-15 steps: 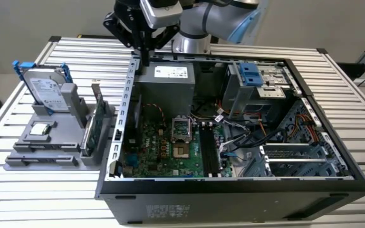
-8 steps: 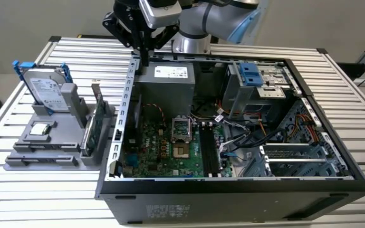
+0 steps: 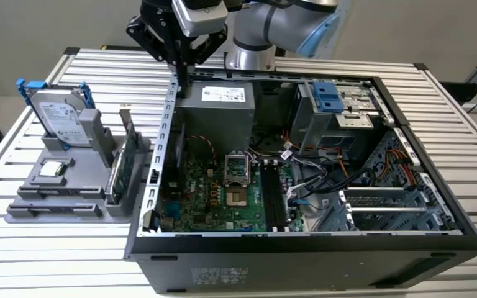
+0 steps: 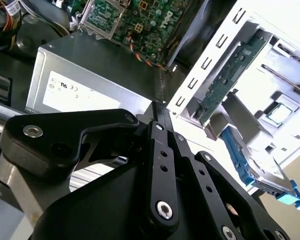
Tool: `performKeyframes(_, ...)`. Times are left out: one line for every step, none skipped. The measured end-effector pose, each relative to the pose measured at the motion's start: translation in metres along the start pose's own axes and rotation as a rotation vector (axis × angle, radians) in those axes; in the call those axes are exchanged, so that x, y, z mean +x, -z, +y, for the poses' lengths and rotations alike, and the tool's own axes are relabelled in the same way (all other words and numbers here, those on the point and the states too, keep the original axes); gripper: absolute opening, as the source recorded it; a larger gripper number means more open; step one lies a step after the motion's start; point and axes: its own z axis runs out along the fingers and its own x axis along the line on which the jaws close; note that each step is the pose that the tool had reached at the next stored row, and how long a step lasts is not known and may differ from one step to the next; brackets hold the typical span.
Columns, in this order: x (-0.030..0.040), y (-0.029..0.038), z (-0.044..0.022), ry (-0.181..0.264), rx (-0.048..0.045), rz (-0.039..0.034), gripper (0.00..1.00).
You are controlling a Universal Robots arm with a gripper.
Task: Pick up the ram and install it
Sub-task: 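Reach for the ram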
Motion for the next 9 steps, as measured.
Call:
performKeyframes(0.0011,0.0000,-0.0002,0.000,0.0000,0.0000,0.00)
performKeyframes(0.0020,0.0001,-0.0003,0.000,0.0000,0.0000,0.00)
performKeyframes(0.0031,0.0001,-0.0005,0.000,0.0000,0.0000,0.00)
performKeyframes(0.0039,0.0001,-0.0006,0.000,0.0000,0.0000,0.00)
performKeyframes(0.0046,0.0001,-0.0009,0.000,0.0000,0.0000,0.00)
performKeyframes(0.0053,0.0002,-0.0011,0.000,0.0001,0.0000,0.00)
performKeyframes(0.0061,0.0002,-0.0012,0.000,0.0000,0.0000,0.00)
performKeyframes(0.0071,0.0002,-0.0014,0.000,-0.0001,0.0000,0.00)
performKeyframes(0.0080,0.0002,-0.0015,0.000,0.0000,0.0000,0.00)
